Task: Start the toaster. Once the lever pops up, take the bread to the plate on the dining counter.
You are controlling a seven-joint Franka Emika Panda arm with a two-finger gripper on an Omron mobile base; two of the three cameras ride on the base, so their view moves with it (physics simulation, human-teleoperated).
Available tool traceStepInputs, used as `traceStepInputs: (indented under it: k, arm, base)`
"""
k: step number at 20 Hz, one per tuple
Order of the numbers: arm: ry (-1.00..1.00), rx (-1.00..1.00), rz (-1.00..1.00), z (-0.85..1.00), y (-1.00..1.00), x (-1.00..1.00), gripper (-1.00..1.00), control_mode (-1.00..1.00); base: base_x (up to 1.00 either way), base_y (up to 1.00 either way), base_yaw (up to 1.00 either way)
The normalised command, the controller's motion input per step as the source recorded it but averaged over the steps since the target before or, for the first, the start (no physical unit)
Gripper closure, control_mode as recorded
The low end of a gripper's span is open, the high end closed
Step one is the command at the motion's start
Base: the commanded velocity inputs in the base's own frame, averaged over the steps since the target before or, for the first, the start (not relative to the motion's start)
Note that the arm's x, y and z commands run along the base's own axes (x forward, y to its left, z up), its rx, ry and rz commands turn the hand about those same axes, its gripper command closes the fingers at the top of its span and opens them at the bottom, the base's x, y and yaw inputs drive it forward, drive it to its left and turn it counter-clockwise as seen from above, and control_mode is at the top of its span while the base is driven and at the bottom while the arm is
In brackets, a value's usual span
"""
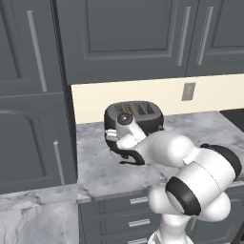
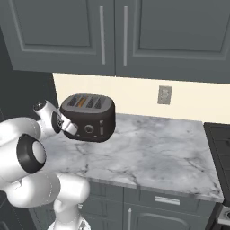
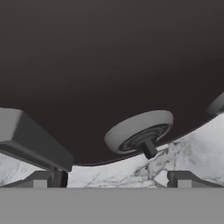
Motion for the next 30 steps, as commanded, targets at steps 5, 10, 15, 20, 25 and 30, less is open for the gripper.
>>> traceStepInputs:
  k: [5,10,15,20,25,30]
  arm:
    - [0.0,0.0,0.0,-0.14,0.0,0.0,-1.0,-1.0]
    - [0.0,0.0,0.0,-0.1,0.0,0.0,-1.0,-1.0]
    - [0.0,0.0,0.0,-0.01,0.0,0.0,-1.0,-1.0]
    - [0.0,0.0,0.0,0.0,0.0,0.0,-1.0,-1.0]
    - [-0.08,0.0,0.0,0.0,-0.07,-0.09,-1.0,-1.0]
    - [-0.08,0.0,0.0,0.01,-0.2,-0.13,-1.0,-1.0]
  base:
    - [0.0,0.0,0.0]
    - [0.0,0.0,0.0]
    - [0.0,0.0,0.0]
    - [0.0,0.0,0.0]
    - [0.0,0.0,0.0]
    - [0.0,0.0,0.0]
